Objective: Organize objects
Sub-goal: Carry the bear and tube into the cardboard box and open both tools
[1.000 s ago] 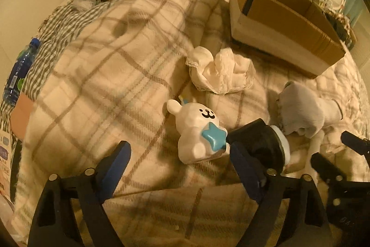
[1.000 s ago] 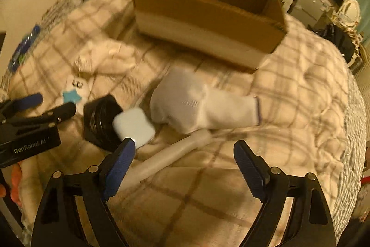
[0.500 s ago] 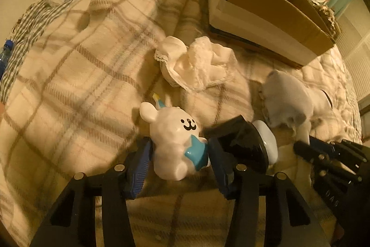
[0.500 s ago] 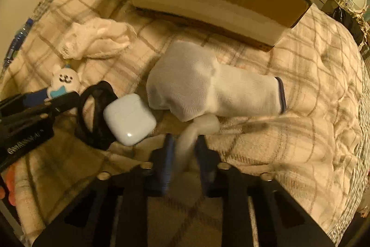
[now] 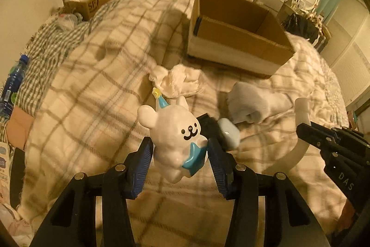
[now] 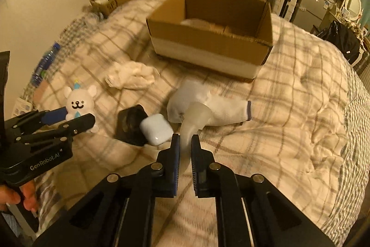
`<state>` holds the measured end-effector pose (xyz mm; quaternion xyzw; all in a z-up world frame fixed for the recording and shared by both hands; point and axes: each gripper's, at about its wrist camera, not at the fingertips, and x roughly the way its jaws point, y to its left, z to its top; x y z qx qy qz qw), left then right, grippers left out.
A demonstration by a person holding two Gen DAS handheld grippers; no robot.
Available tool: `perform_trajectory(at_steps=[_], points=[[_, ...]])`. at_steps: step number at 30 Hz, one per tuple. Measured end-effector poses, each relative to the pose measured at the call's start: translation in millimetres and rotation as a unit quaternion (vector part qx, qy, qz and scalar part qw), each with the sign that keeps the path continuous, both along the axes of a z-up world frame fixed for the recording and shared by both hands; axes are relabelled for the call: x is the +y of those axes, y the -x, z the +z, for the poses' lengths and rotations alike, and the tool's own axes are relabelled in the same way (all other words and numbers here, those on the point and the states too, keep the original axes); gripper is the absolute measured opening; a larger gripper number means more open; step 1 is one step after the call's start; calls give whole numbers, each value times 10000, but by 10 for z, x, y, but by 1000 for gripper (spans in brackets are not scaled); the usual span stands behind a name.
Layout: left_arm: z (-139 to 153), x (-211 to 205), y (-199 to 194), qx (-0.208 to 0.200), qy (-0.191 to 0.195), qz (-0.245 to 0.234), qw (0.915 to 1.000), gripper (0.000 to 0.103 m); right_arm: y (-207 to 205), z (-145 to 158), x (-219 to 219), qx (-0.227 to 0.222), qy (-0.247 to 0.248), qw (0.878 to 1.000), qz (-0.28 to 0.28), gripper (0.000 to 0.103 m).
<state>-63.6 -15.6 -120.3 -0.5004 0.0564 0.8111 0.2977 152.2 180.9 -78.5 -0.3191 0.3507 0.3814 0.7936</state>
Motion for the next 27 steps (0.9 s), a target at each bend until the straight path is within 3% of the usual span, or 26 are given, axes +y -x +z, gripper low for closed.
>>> perform_trajectory(at_steps=[14, 27], points=[[758, 93, -334, 561, -401, -148, 9975, 50, 333, 761, -353, -246, -969, 9950, 91, 9], [1267, 535, -265, 928, -622, -609, 9919, 50, 170, 1265, -354, -688, -1291, 9892, -37, 9]])
